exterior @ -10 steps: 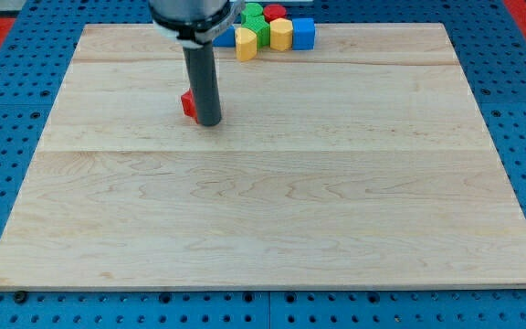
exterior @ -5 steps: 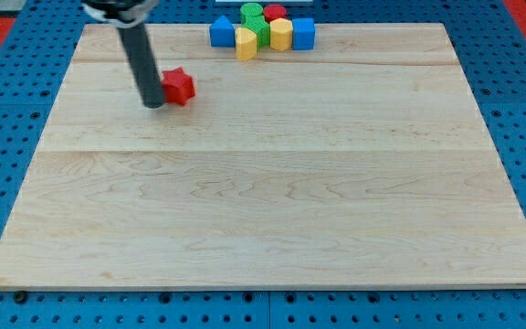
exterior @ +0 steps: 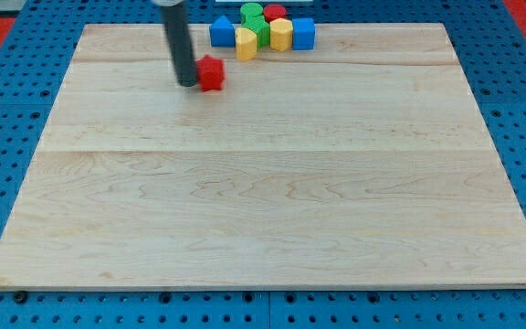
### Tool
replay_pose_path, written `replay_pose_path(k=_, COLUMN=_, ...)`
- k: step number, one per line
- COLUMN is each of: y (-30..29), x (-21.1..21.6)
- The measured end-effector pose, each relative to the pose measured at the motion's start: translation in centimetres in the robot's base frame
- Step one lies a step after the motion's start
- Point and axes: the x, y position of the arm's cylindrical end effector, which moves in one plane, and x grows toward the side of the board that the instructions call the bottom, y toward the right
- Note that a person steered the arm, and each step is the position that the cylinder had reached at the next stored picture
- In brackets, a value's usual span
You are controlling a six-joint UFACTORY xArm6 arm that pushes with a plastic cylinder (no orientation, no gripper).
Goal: Push the red star into a group of blocks
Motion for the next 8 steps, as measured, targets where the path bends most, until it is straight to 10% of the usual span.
replay_pose_path(k=4, y=16.6, x=-1.1)
replay_pose_path(k=8, y=12.1, x=-2.7)
